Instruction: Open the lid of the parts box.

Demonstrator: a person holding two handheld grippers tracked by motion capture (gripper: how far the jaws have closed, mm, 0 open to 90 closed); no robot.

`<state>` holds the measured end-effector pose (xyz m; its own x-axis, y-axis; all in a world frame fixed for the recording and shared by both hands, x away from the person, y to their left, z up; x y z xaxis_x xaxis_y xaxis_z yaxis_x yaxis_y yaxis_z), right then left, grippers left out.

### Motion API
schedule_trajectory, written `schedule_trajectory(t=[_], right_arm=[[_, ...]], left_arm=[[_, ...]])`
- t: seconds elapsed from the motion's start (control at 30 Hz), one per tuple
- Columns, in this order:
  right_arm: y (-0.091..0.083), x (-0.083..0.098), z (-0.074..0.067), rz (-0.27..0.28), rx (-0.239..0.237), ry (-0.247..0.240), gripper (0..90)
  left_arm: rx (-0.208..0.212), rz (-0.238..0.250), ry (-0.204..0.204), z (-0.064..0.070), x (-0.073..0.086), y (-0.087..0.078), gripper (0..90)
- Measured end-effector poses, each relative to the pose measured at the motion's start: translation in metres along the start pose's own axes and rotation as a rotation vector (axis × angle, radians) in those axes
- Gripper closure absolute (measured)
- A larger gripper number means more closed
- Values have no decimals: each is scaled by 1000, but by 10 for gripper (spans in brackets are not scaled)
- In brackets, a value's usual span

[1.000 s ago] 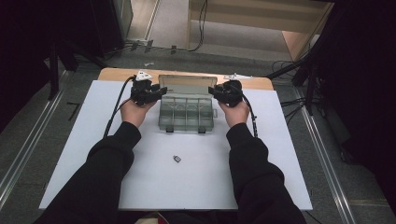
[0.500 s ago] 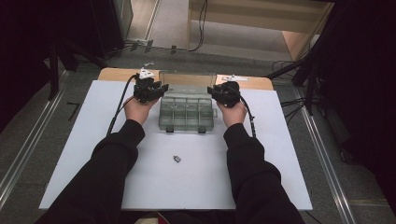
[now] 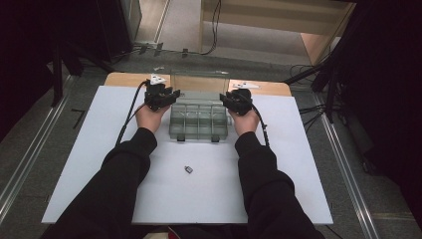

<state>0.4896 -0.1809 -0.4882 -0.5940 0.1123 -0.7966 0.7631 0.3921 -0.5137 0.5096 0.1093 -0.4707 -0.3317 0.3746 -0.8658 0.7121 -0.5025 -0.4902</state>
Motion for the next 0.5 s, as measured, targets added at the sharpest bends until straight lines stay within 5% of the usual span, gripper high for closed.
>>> schedule_trajectory(t=[0.5], right_arm=[[11, 7, 1, -7, 36, 5, 626]], left_arm=[[-17, -37, -10, 1, 12, 17, 587]])
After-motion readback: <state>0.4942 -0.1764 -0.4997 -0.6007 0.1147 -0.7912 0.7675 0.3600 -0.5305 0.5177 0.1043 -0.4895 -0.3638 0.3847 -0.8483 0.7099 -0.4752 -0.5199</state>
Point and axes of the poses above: each handheld gripper's, and its own axes: y roughly forward along the jaws, x roughly out of its underside, z roughly to its right, the point moved 1 cm from there along y, roughly forward along the jaws, and after that the axes turned 12 degrees about y, right-handed, at the moved point
